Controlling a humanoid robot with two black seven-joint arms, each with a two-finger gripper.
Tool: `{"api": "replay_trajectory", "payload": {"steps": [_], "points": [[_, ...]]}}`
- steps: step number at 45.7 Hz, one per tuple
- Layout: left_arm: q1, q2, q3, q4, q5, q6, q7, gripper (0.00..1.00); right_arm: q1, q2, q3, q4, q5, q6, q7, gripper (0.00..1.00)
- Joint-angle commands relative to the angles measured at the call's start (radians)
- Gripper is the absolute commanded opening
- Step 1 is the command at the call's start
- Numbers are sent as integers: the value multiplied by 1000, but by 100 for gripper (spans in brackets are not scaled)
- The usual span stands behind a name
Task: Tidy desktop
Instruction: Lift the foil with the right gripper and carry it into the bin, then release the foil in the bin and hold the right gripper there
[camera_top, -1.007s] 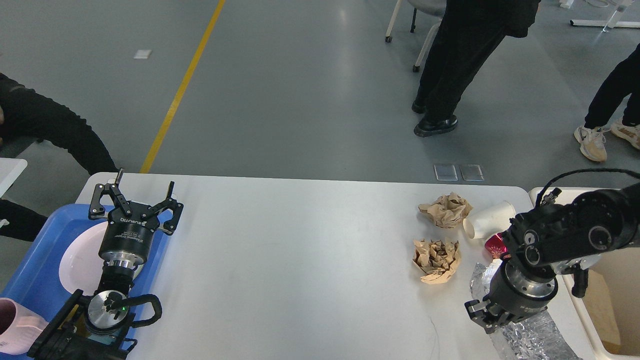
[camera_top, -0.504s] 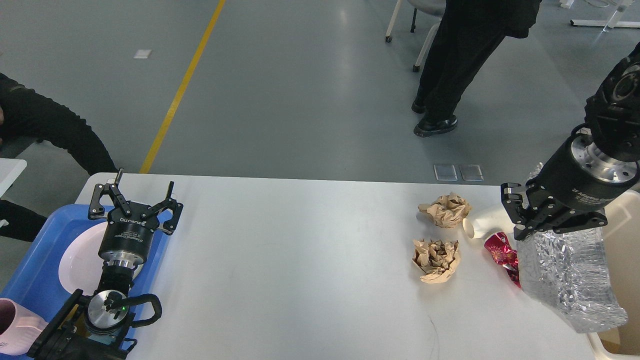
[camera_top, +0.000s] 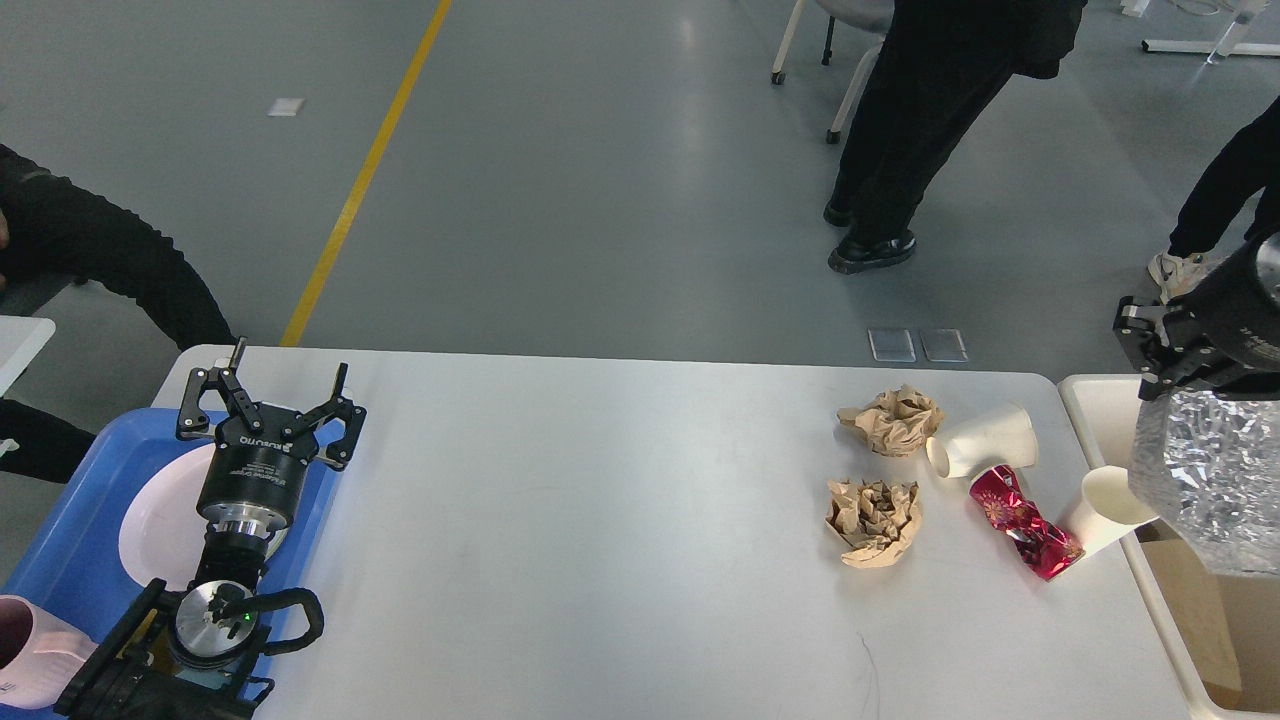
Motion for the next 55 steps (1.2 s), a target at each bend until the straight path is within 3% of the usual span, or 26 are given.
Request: {"api": "replay_trajectory", "payload": {"steps": [1, 6, 10, 16, 19, 27, 33, 44, 55], "points": [[0, 2, 0, 0, 0, 0, 0, 96, -166, -99, 17, -147, 0, -153, 0, 0], [0, 0, 0, 0, 0, 0, 0, 96, -301, -174, 60, -190, -4, -354, 3, 0], [0, 2, -1, 0, 0, 0, 0, 96, -470, -188, 124, -294, -4, -447, 3, 0], [0, 0, -1, 0, 0, 0, 0, 96, -722, -188, 308, -506, -4, -467, 6, 0], [0, 0, 0, 0, 0, 0, 0, 96, -927, -174, 445, -692, -4, -471, 11, 0], [0, 2, -1, 0, 0, 0, 0, 96, -1301, -25, 707, -1070, -4, -477, 13, 0], [0, 0, 0, 0, 0, 0, 0, 96, -1449, 85, 778, -1281, -3, -479, 14, 0], [0, 0, -1, 0, 0, 0, 0, 96, -1515, 130, 786, -1308, 12, -563, 14, 0], [0, 0, -1, 0, 0, 0, 0, 96, -1550, 134, 829, -1307, 14, -571, 14, 0]]}}
